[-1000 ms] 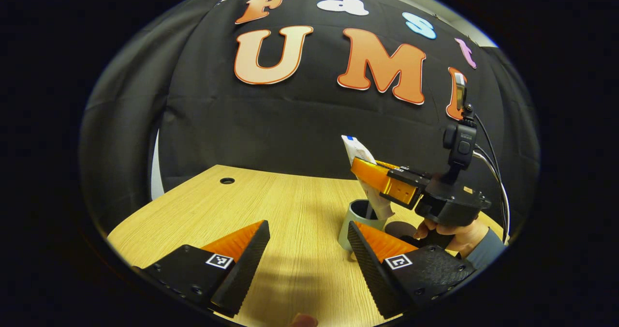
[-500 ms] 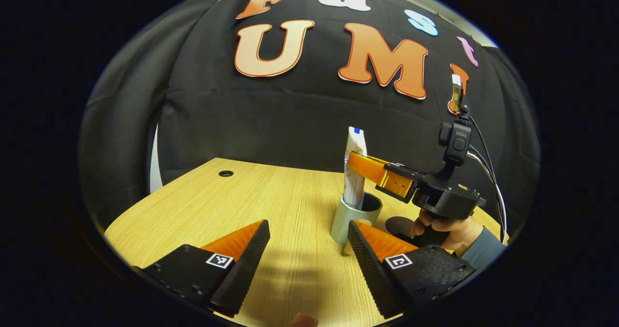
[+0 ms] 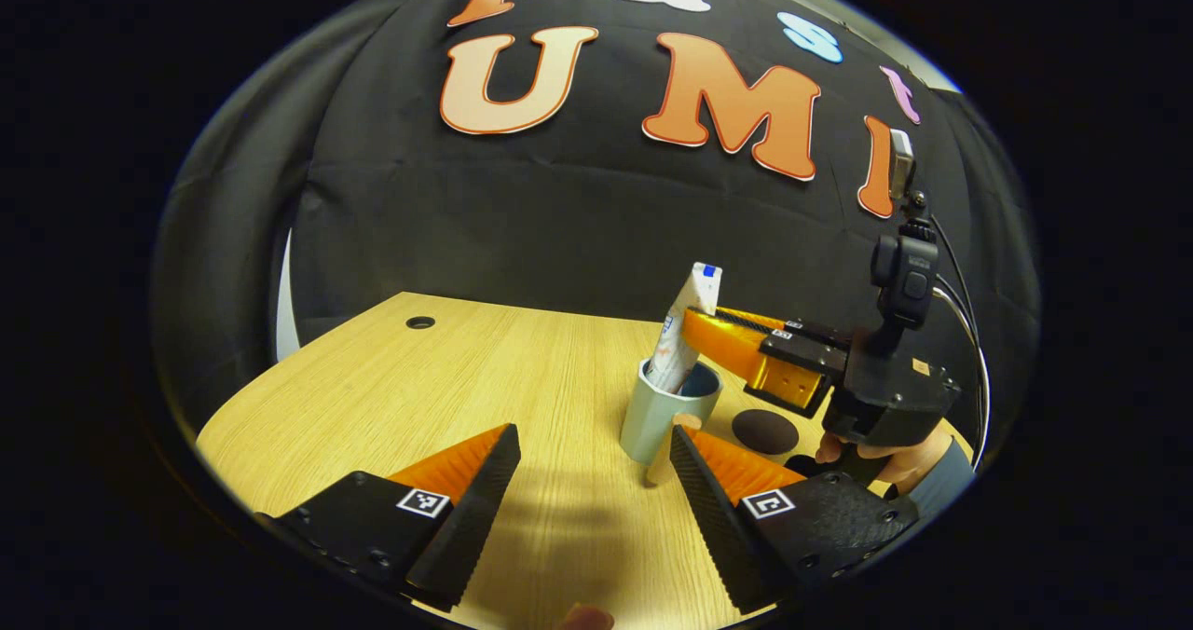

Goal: Put the toothbrush and toothpaste on the desktop into the cup, then pick up the cup and place it on the coaster on the desktop.

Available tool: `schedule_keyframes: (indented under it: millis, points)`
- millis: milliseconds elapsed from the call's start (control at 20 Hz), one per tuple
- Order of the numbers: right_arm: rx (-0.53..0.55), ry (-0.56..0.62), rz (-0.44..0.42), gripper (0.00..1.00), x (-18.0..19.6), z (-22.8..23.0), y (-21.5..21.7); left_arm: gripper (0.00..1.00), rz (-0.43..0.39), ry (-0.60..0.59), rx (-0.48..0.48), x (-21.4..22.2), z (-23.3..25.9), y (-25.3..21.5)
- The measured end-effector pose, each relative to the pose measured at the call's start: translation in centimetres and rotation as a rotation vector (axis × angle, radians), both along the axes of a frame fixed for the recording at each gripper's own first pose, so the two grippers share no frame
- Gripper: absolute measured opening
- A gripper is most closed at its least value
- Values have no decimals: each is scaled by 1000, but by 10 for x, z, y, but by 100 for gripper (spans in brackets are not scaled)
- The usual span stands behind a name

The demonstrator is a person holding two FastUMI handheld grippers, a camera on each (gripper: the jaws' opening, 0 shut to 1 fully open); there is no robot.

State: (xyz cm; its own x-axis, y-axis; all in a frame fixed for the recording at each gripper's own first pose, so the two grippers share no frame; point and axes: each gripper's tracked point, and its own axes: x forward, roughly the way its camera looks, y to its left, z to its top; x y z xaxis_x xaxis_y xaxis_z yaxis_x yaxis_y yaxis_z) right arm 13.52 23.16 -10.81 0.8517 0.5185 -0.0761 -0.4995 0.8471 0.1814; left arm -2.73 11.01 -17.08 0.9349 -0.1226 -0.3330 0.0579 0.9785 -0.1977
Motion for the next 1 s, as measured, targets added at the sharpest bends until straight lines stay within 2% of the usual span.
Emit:
schedule_keyframes:
  millis: [100, 300, 400, 750, 1000]
  points:
    - [-20, 17, -1, 25, -8, 1, -9, 98, -19, 5, 20, 6, 3, -10]
    - [-64, -26, -27, 29, -18, 21, -36, 97, -52, 5, 52, 20, 9, -26]
    - [-74, -39, -31, 36, -26, 30, -48, 98, -67, 5, 72, 28, 13, -33]
    - [-123, -76, -104, 78, -53, 65, -104, 97, -180, 67, 117, 52, 16, -62]
    - [-119, -115, -150, 89, -74, 96, -145, 97, -238, 187, 107, 71, 7, -79]
